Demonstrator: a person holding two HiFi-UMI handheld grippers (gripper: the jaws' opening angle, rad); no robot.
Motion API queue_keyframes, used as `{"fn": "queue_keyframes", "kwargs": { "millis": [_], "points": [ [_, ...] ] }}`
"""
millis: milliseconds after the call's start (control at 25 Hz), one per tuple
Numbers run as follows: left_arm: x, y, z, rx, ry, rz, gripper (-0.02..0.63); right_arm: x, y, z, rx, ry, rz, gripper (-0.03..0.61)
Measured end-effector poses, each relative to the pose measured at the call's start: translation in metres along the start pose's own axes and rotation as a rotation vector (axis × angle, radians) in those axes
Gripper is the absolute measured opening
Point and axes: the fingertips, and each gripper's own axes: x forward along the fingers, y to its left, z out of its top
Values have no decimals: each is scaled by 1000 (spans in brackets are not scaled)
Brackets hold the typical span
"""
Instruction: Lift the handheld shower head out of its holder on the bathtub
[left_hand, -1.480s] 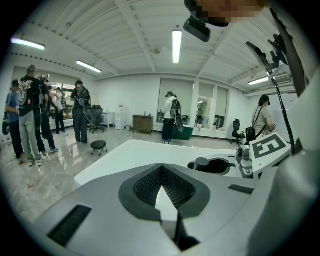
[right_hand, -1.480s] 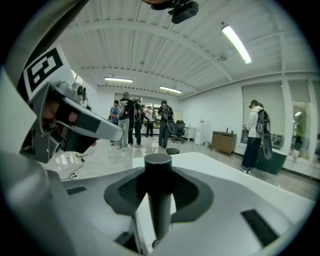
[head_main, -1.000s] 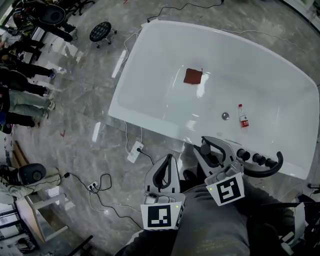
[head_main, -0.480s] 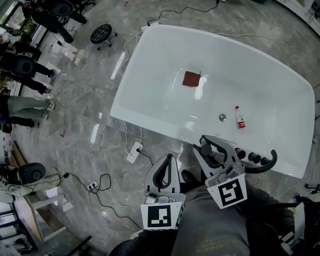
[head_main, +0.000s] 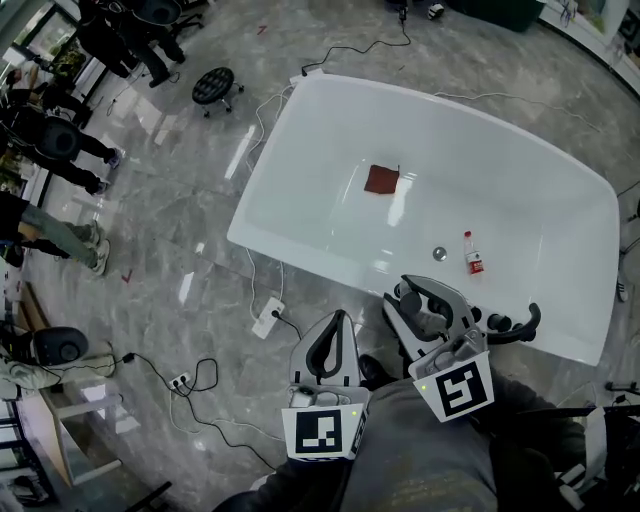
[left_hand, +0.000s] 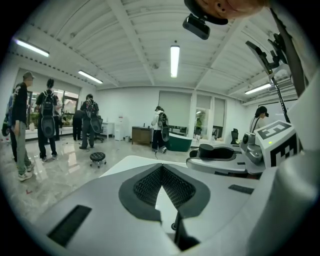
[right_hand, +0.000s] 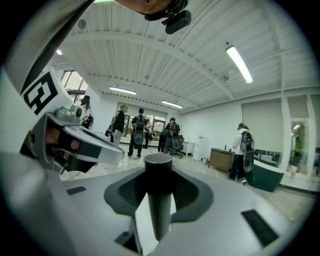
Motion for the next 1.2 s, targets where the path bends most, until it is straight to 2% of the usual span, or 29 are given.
{"fn": "queue_keyframes", "kwargs": {
  "millis": [440,640,880,960,1040,1200],
  "points": [
    [-9,-7,34,47,-91,-17,3,-13,4,49,-39,-95,20,130],
    [-19,-10,48,61,-109,-35,3,-19,2,68,-15,-128,-4,130],
    [9,20,34,60,-150,-29,3,21,0,28,-19,-54,-10,130],
    [12,29,41,71,-131,5,3,35,-2,37,-16,-73,28,130],
    [11,22,38,47,-112,6,3,30,-7,52,-21,-98,58,130],
    [-7,12,11,0,-108,-25,3,-1,2,62,-33,-100,45,130]
  ]
}}
